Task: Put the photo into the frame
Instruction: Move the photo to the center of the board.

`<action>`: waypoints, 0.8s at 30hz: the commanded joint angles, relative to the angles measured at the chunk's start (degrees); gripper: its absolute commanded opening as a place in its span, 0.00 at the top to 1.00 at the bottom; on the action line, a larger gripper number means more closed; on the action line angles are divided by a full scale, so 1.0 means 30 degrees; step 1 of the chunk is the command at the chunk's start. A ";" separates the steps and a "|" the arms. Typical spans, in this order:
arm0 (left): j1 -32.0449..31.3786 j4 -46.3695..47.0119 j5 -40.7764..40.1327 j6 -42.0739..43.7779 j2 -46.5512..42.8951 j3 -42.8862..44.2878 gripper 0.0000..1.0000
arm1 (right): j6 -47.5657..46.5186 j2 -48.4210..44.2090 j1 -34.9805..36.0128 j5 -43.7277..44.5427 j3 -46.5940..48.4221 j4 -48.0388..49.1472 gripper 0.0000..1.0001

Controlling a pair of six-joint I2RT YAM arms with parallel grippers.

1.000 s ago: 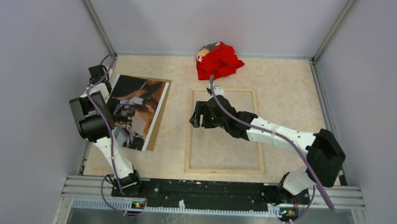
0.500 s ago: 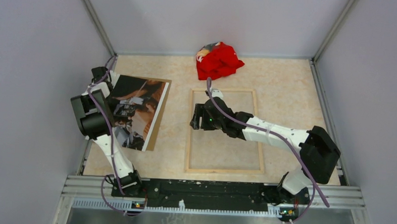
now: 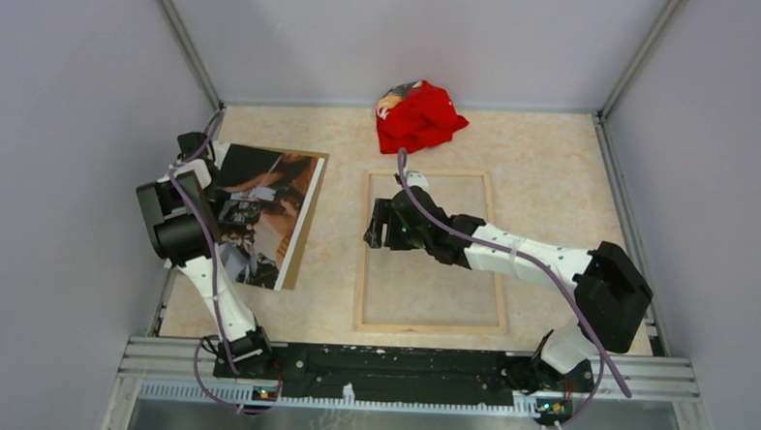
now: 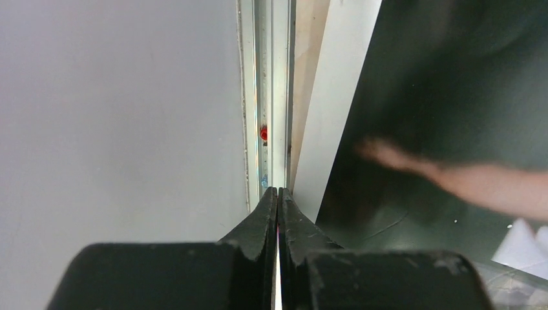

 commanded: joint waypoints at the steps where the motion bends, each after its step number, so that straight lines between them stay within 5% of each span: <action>1: -0.0007 -0.0691 0.0625 -0.0592 -0.0306 -0.0248 0.96 | 0.0234 -0.0450 0.0153 0.0135 0.0275 0.0431 0.34; 14: -0.0980 0.0325 0.1335 -0.0706 -0.2650 -0.3701 0.94 | 0.0506 0.0499 0.0168 -0.0121 0.0671 0.0723 0.33; 24: -0.1366 -0.0623 0.3192 -0.0827 -0.3101 -0.4781 0.95 | 0.0381 0.4215 0.0162 -0.0743 0.3777 0.0852 0.32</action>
